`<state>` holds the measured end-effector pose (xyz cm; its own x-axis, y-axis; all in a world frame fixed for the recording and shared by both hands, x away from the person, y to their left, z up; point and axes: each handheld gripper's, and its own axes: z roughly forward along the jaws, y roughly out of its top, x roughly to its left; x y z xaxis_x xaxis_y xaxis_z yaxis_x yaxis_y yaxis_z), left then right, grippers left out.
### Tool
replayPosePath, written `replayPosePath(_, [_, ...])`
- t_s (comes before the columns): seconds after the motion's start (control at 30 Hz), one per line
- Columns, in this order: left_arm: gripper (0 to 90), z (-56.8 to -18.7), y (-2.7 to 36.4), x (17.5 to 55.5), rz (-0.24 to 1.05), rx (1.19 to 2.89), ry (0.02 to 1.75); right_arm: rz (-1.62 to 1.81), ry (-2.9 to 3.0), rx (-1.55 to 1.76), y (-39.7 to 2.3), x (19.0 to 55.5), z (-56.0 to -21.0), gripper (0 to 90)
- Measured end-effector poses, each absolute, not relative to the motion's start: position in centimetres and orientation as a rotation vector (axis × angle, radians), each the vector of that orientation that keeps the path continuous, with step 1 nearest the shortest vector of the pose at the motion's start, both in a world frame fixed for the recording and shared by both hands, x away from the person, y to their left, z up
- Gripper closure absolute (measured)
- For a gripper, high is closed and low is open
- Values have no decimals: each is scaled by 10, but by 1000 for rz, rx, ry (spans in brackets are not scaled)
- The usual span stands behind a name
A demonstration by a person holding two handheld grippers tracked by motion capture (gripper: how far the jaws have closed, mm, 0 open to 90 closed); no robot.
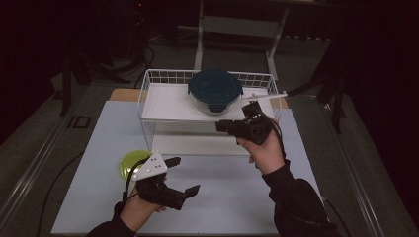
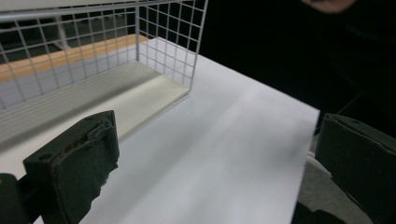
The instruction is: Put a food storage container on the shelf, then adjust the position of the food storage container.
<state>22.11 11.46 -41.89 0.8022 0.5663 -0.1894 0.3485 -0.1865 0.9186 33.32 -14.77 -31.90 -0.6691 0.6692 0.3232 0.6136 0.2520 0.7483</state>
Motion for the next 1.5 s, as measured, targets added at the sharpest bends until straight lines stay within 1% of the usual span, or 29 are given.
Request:
replayPosePath(0.03, [0,-419,116,222,221,1791,710,1415,2439,1235,-150,330,-321,714])
replayPosePath(0.13, [0,-420,119,222,210,1788,717,1414,2431,1216,-153,324,-325,696])
replayPosePath(0.17, [0,-420,120,222,200,1794,718,1419,2430,1214,-156,319,-329,655])
replayPosePath(0.23, [0,-420,121,220,196,1802,706,1410,2435,1197,-159,314,-334,620])
replayPosePath(0.43, [0,-419,122,218,193,1812,694,1462,2410,1194,-170,304,-346,426])
replayPosePath(0.5, [0,-419,124,217,189,1810,695,1468,2408,1184,-173,301,-351,341])
replayPosePath(0.57, [0,-418,124,217,198,1821,694,1482,2412,1178,-177,298,-357,290])
replayPosePath(0.63, [0,-418,125,216,207,1827,689,1512,2436,1157,-181,295,-362,219])
replayPosePath(0.77, [0,-417,128,215,214,1824,693,1523,2451,1132,-190,286,-372,178])
replayPosePath(1.03, [0,-419,134,214,227,1841,689,1478,2408,1131,-203,273,-395,138])
replayPosePath(1.2, [0,-420,140,215,207,1846,683,1463,2369,1119,-210,269,-406,153])
replayPosePath(1.4, [0,-426,156,214,231,1876,687,1445,2305,1082,-221,258,-420,167])
replayPosePath(1.5, [0,-429,169,212,278,1883,685,1436,2264,1053,-228,248,-424,168])
